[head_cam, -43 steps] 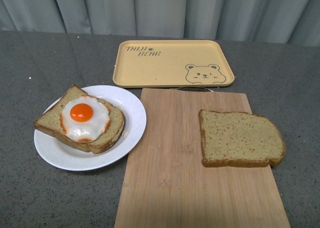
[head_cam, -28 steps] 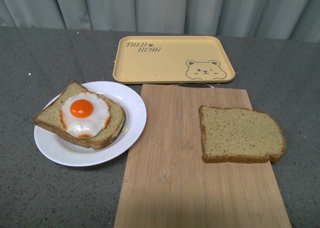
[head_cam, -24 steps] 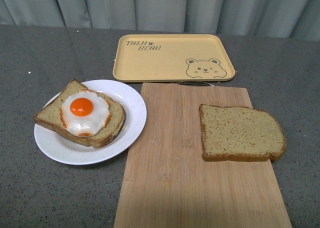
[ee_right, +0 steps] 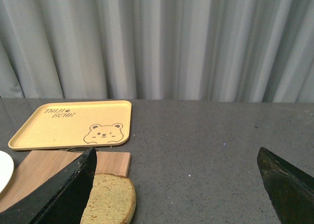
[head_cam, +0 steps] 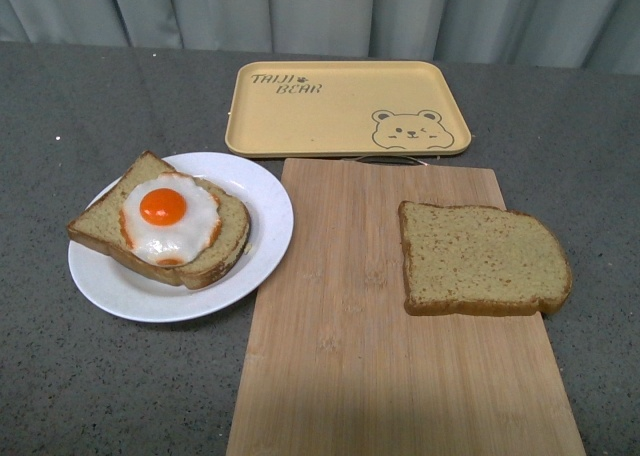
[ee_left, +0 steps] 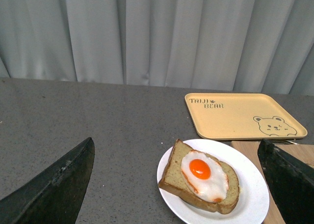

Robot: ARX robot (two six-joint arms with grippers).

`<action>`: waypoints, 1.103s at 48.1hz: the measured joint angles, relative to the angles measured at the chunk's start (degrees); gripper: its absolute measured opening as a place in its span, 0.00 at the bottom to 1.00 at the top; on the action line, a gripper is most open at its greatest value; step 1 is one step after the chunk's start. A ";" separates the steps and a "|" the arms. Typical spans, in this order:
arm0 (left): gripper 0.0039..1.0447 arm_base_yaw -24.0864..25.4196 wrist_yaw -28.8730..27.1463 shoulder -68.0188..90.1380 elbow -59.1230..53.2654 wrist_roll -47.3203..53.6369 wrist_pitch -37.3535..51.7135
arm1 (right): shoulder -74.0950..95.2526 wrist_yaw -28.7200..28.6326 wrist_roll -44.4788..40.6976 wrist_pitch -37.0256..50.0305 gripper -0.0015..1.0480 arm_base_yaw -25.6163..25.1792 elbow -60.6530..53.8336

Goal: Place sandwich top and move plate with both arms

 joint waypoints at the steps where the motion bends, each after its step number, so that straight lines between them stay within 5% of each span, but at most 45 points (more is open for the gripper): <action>1: 0.94 0.00 0.02 0.00 0.00 0.00 0.00 | 0.00 0.00 -0.02 0.00 0.91 0.00 0.00; 53: 0.94 0.00 0.02 0.00 0.00 0.00 0.00 | 0.00 0.00 0.00 0.00 0.91 0.00 0.00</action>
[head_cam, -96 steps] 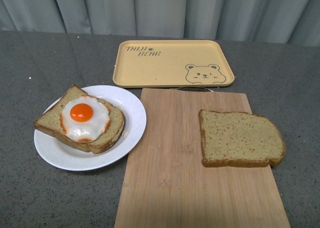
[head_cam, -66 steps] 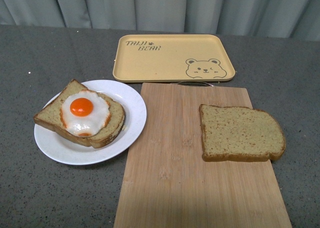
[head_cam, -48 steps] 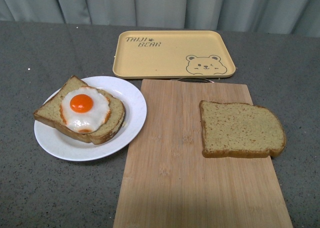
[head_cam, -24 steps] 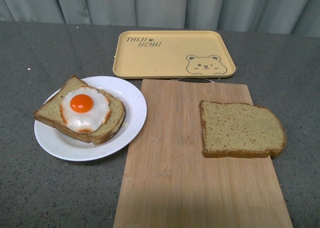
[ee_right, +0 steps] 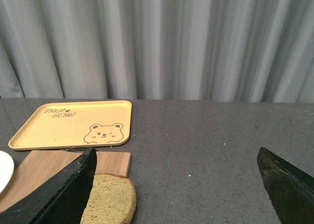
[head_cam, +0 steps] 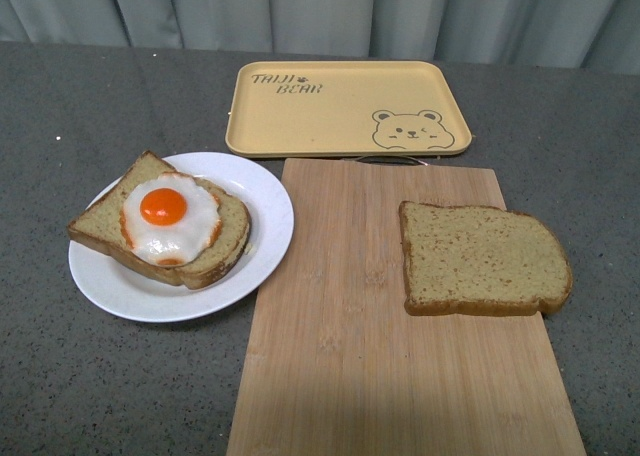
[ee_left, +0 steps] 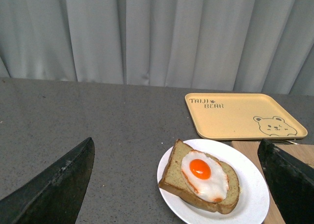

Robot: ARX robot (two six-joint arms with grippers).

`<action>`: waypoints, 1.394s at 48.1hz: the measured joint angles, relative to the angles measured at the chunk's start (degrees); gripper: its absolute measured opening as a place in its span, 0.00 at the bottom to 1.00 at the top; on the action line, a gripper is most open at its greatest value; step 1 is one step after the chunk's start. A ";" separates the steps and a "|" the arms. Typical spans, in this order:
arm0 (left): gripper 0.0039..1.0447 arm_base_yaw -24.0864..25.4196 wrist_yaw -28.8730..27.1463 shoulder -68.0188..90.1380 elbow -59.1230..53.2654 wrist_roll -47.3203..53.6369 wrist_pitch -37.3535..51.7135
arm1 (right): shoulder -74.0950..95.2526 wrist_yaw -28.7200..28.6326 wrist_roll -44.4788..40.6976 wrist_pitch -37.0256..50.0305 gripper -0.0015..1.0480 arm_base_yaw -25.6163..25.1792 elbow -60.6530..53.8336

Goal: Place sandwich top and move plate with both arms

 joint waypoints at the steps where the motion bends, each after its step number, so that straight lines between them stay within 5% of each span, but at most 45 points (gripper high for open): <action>1: 0.94 0.00 0.00 0.00 0.00 0.00 0.00 | 0.00 0.00 -0.02 0.00 0.91 0.00 0.00; 10: 0.94 0.00 0.00 0.00 0.00 0.00 0.00 | 0.00 0.00 -0.02 0.00 0.91 0.00 0.00; 15: 0.94 0.00 -0.13 0.00 0.00 0.00 0.00 | 8.00 26.21 -9.11 4.31 0.91 6.97 0.79; 17: 0.94 0.00 0.00 0.00 0.00 0.00 0.00 | 12.72 30.62 -11.34 6.27 0.91 6.47 0.96; 27: 0.94 0.00 0.00 0.00 0.00 0.00 0.00 | 39.91 13.66 -10.23 20.24 0.91 -4.33 4.92; 37: 0.94 0.00 0.00 0.00 0.00 0.00 0.00 | 65.51 1.05 -4.63 24.33 0.91 -7.52 14.12; 67: 0.94 0.00 0.00 0.00 0.00 0.00 0.00 | 106.25 -26.16 12.31 15.39 0.91 -5.66 37.29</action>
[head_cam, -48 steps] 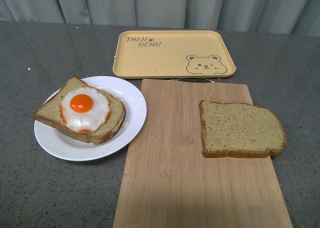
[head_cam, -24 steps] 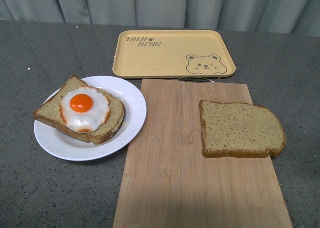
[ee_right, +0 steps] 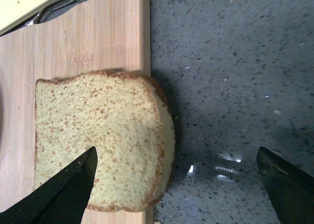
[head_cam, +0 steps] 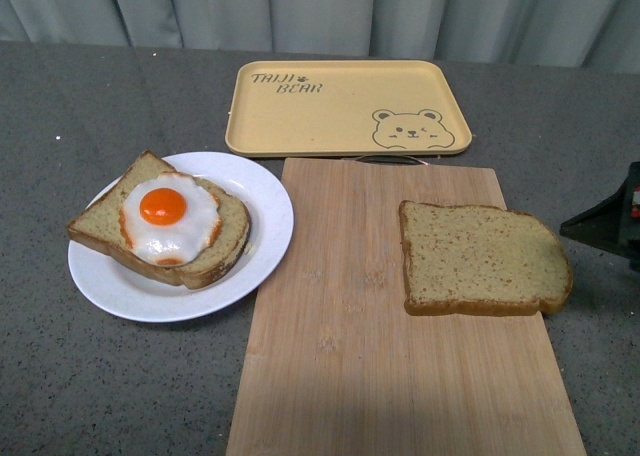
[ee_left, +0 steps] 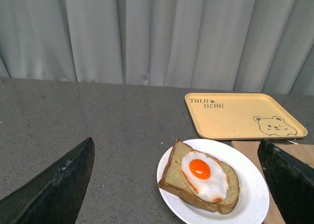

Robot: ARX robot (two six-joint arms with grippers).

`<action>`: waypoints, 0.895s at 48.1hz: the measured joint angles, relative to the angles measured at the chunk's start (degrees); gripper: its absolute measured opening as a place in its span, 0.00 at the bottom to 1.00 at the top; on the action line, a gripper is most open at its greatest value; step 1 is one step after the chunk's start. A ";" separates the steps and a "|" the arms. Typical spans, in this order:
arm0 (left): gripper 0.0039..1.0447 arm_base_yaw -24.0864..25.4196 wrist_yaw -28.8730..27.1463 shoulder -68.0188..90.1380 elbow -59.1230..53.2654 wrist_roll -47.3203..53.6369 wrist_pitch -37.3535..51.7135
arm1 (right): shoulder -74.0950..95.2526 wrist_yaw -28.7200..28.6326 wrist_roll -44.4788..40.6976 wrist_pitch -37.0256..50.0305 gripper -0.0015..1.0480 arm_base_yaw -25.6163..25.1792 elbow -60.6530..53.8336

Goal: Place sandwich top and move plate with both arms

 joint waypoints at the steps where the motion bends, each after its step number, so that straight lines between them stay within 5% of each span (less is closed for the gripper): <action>1: 0.94 0.00 0.00 0.00 0.00 0.00 0.00 | 0.81 -0.42 0.46 -0.11 0.91 0.31 0.50; 11: 0.94 0.00 0.00 0.00 0.00 0.00 0.00 | 6.40 -1.11 3.41 -2.08 0.88 3.52 4.76; 38: 0.94 0.00 0.00 0.00 0.00 0.00 0.00 | 6.54 0.00 6.58 -6.54 0.07 6.19 8.35; 43: 0.94 0.00 0.00 0.00 0.00 0.00 0.00 | 3.19 -1.36 9.68 -3.78 0.03 7.39 6.91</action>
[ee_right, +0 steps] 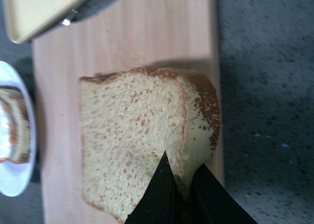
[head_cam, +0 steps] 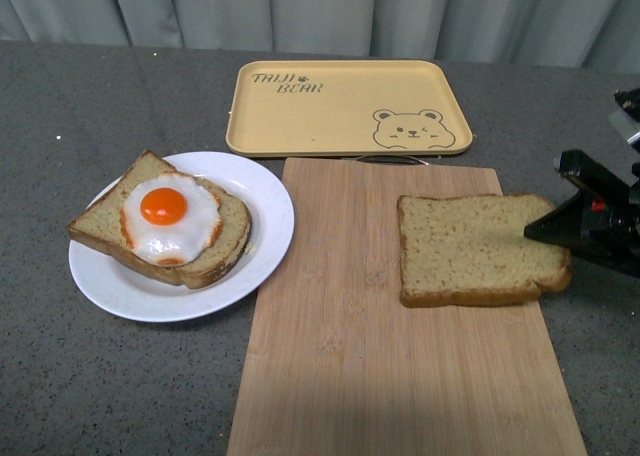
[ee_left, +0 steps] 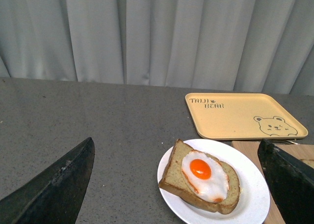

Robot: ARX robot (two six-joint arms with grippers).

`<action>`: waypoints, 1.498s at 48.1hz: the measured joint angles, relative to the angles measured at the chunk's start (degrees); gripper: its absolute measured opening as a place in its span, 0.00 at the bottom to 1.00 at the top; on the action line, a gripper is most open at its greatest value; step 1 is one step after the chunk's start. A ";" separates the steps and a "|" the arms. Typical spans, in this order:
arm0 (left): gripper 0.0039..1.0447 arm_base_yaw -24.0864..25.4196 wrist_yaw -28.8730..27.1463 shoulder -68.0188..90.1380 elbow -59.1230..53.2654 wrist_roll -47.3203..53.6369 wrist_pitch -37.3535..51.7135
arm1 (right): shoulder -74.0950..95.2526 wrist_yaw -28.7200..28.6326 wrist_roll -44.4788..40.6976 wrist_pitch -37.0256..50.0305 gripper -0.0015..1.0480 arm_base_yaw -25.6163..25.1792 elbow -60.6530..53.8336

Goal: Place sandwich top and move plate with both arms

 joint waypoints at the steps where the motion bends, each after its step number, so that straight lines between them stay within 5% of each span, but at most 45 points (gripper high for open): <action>1: 0.94 0.00 0.00 0.00 0.00 0.00 0.00 | -0.77 -0.68 1.42 1.14 0.03 0.37 -0.39; 9: 0.94 0.00 0.00 0.00 0.00 0.00 0.00 | -6.25 -1.40 16.79 18.88 0.03 7.96 -3.58; 20: 0.94 0.00 0.00 0.00 0.00 0.00 0.00 | 1.27 5.18 32.11 34.38 0.03 20.44 -0.31; 40: 0.94 0.00 0.00 0.00 0.00 0.00 0.00 | 16.26 9.75 42.95 34.91 0.03 31.21 14.49; 59: 0.94 0.00 0.00 0.00 0.00 0.00 0.00 | 20.37 11.06 44.63 29.20 0.03 33.90 18.60; 72: 0.94 0.00 0.00 0.00 0.00 0.00 0.00 | 16.92 13.75 42.40 27.15 0.48 33.18 13.81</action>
